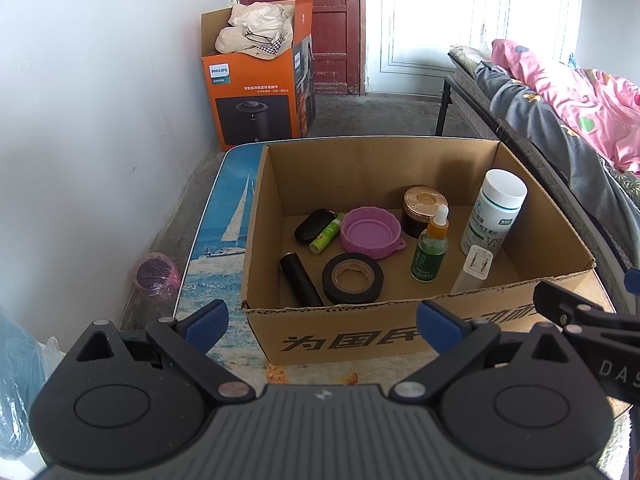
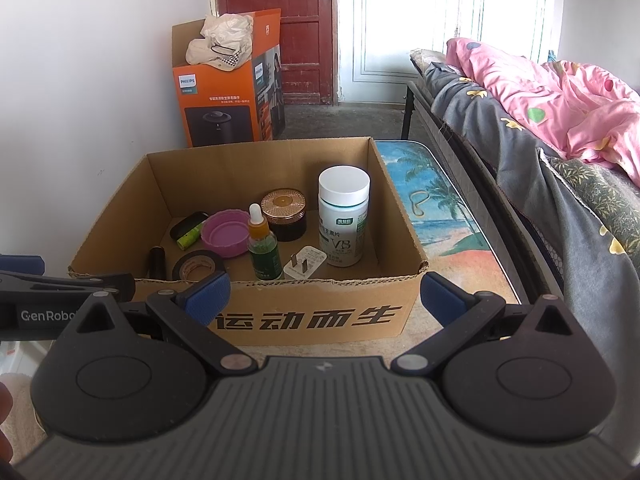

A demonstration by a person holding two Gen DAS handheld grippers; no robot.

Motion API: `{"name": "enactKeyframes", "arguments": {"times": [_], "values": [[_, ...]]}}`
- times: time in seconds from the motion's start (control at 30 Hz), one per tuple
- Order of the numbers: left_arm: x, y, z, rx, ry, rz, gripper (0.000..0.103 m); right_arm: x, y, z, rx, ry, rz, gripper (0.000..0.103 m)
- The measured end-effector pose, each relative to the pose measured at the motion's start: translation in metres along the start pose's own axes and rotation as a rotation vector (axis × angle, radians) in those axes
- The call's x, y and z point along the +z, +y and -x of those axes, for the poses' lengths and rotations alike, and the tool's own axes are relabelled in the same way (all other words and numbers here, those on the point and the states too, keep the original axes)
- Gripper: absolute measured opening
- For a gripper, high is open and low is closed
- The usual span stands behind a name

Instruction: Organize rigid objects

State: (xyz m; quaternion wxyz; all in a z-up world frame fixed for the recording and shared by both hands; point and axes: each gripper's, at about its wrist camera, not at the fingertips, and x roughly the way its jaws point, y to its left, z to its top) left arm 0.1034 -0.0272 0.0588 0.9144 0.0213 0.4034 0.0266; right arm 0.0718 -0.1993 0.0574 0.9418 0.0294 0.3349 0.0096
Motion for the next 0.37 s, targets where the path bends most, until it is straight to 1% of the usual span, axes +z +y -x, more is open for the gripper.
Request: {"name": "enactKeyframes", "arguments": {"times": [0.37], "values": [[0.0000,-0.0007,-0.0005,-0.002,0.003,-0.001,0.101,-0.0008,-0.0011,-0.0004,0.000,0.000,0.000,0.102]]}}
